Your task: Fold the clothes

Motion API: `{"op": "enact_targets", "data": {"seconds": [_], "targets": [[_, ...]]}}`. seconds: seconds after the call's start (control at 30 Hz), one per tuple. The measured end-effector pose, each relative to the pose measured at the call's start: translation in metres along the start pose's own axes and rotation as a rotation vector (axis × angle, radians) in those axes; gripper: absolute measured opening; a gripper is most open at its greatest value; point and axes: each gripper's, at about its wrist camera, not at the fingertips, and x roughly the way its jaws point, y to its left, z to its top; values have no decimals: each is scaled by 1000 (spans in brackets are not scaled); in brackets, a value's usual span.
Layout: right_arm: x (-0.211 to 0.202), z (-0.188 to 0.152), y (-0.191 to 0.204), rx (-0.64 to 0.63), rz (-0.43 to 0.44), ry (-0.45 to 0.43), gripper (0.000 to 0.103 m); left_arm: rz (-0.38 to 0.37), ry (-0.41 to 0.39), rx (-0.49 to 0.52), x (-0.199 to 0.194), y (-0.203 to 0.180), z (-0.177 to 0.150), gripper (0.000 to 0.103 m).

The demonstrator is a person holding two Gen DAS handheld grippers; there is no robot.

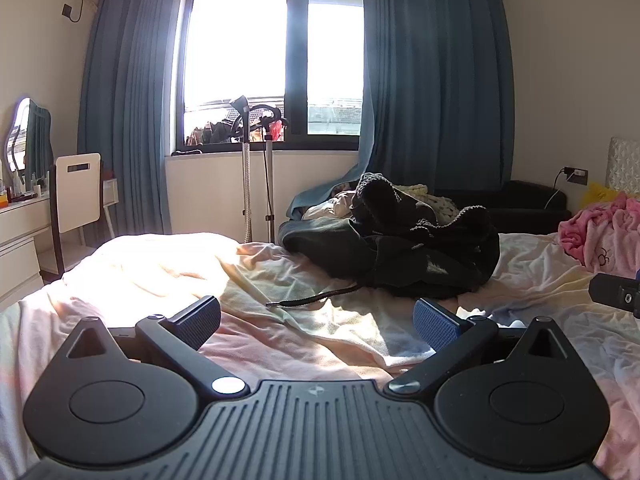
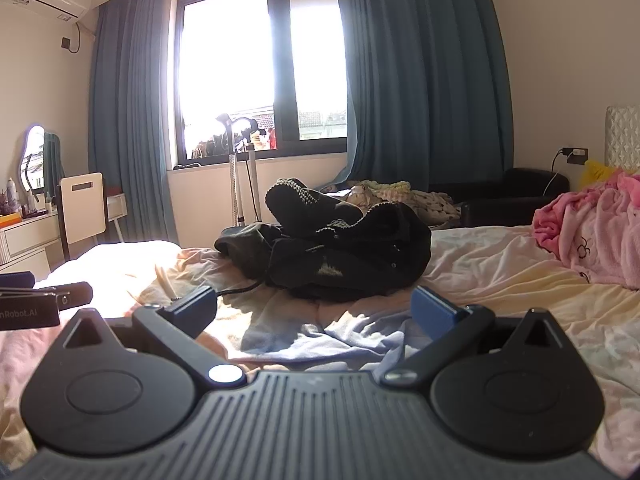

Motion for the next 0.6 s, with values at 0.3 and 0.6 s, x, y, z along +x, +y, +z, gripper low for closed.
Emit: {"op": "enact_targets", "data": {"seconds": [0.3,0.6], "targets": [[13,-1,2,20,5,32,103,-12,-2,3,3,4,1,103],[7,-2,3,19,8,16,103,-13,5,-2,3,4,1,103]]}}
